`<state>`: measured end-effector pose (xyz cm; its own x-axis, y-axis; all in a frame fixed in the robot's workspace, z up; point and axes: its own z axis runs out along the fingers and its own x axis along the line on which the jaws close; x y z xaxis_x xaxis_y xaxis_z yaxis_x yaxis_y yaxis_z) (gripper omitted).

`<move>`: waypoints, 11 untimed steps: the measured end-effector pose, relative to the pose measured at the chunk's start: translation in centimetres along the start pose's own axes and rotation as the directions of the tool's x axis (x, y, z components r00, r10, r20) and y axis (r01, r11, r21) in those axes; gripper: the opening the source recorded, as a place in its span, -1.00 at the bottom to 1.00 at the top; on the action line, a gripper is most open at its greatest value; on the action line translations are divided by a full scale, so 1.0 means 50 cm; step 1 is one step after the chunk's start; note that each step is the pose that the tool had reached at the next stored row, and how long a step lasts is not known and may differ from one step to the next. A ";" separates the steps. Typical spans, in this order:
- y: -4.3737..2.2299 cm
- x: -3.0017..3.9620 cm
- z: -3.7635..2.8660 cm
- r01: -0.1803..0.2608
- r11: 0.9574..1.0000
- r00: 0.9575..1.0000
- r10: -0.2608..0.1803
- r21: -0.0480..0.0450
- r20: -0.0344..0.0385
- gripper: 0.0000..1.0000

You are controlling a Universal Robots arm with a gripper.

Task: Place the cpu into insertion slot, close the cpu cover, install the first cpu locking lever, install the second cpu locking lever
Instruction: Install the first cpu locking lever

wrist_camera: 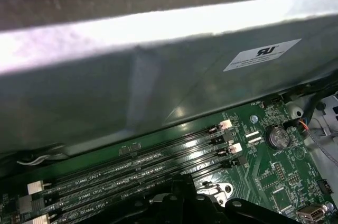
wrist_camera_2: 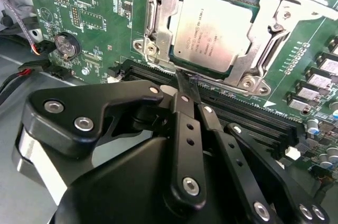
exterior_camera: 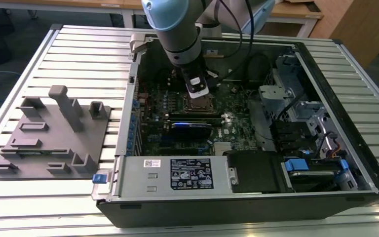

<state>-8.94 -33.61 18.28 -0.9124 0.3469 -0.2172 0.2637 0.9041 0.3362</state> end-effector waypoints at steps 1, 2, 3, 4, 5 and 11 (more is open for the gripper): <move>0.000 0.000 0.000 0.000 1.000 1.000 0.000 0.000 0.000 -0.80; 0.000 0.000 0.001 0.000 1.000 1.000 0.000 0.000 0.000 -0.80; -0.001 0.000 0.002 0.000 1.000 1.000 0.000 0.000 0.001 -0.80; -0.001 0.000 0.002 0.000 1.000 1.000 0.000 0.000 0.000 -0.80; -0.001 0.000 0.002 0.000 1.000 1.000 0.000 0.000 0.000 -0.80; 0.000 -0.002 0.003 0.000 1.000 1.000 0.000 0.000 0.000 -0.80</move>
<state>-8.82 -33.60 18.15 -0.9124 0.3469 -0.2174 0.2636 0.9041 0.3362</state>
